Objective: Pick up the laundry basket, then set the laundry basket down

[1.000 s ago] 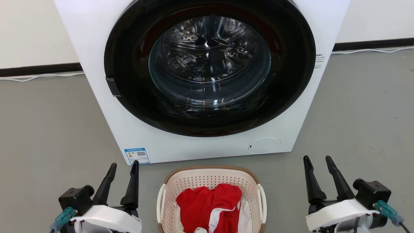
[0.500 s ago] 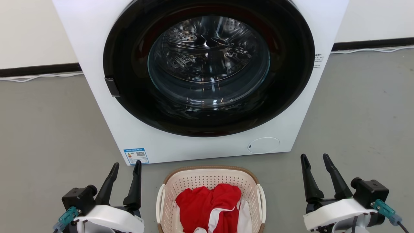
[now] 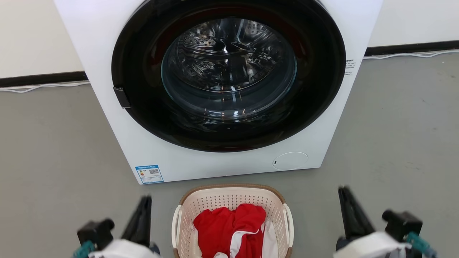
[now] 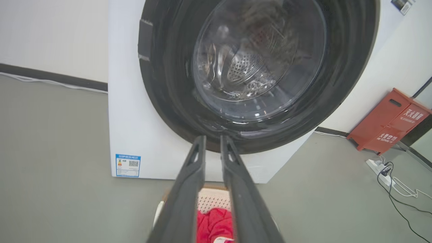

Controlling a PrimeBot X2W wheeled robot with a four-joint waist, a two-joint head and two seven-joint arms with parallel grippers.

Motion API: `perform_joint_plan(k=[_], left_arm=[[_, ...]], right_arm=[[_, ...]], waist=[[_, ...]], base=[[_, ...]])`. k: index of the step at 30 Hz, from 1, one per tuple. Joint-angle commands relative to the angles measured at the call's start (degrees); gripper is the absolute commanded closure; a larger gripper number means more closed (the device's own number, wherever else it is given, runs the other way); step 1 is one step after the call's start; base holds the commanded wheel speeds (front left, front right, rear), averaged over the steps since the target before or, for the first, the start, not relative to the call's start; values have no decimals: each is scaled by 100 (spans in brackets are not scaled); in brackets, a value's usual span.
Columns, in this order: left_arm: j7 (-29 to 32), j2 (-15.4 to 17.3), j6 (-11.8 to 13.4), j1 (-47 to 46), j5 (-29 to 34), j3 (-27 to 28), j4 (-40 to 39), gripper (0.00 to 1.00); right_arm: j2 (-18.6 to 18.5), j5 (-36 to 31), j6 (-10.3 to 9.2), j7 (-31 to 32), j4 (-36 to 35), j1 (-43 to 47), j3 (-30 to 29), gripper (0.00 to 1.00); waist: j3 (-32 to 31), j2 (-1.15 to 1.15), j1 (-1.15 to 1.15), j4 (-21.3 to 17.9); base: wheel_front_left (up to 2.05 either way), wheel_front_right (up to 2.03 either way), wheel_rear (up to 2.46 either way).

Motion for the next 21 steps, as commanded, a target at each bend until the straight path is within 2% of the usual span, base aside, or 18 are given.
perform_joint_plan(k=[1, 7, 11, 21], left_arm=[[13, 2, -1, -18, -40, 9, -22, 100], [116, -9, -3, -31, -360, 71, -57, 100], [183, -16, -4, -43, -573, 110, -72, 100], [351, -34, -7, -82, -1103, 211, -114, 100]], right_arm=[[-3, 44, 0, 12, -24, -17, -9, 100], [0, 400, 2, 111, -62, -25, -56, 100], [2, 635, 4, 176, -79, -34, -88, 100], [7, 1220, 7, 341, -125, -65, -169, 100]], waist=[[0, 0, 0, 1], [-15, 0, 13, 12], [-7, 0, 2, 19], [-5, 0, 0, 36]], base=[[0, 0, 0], [0, 0, 0], [0, 0, 0], [0, 0, 0]])
